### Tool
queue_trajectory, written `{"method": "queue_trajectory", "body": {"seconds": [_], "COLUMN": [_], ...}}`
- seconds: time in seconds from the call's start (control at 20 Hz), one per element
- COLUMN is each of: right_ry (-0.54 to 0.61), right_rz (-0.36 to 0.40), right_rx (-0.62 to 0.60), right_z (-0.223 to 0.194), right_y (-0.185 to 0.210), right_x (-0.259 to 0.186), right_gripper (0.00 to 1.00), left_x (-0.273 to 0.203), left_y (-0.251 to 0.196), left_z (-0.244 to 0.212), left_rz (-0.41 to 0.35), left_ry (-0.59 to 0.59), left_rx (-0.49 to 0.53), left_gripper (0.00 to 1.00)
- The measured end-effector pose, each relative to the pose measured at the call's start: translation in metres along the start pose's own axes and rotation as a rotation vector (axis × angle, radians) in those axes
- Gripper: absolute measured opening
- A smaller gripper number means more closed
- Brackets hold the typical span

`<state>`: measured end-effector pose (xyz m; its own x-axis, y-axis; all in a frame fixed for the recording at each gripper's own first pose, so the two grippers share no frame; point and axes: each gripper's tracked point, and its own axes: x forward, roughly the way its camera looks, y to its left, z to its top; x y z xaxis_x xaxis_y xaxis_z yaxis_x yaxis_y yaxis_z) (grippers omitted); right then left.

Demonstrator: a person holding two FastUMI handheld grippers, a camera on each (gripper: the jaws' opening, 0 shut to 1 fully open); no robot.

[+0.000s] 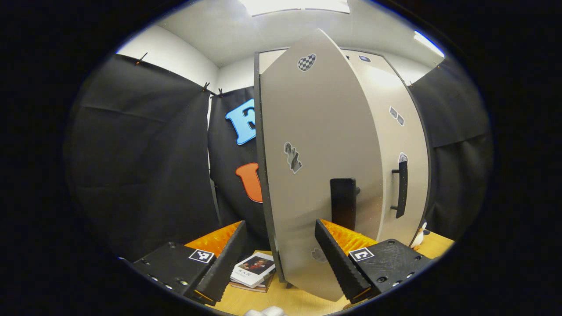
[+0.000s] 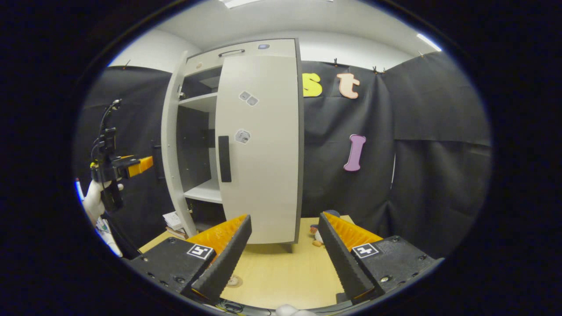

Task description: Grasp the bottle in the cabinet with the left hand and place it on the coaster, then close the right door with the right hand and the left door with the left hand.

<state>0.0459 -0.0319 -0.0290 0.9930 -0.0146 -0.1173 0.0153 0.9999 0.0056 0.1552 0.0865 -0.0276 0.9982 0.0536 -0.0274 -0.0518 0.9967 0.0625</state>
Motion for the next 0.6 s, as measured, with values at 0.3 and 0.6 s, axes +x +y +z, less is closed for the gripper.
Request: {"method": "queue_trajectory", "body": {"seconds": [0.3,0.6], "right_ry": [-0.039,-0.078], "right_rz": [-0.020,-0.027], "right_rx": [0.020,0.026], "right_z": [0.016,0.027], "right_y": [0.013,0.029], "right_x": [-0.003,-0.003], "right_gripper": [1.00,1.00], "left_x": [-0.028,-0.080], "left_y": [-0.013,-0.027], "left_z": [0.008,0.004], "left_rz": [-0.052,-0.085], "left_ry": [0.016,0.029], "left_rx": [-0.025,-0.058], "left_gripper": [0.96,0.96]}}
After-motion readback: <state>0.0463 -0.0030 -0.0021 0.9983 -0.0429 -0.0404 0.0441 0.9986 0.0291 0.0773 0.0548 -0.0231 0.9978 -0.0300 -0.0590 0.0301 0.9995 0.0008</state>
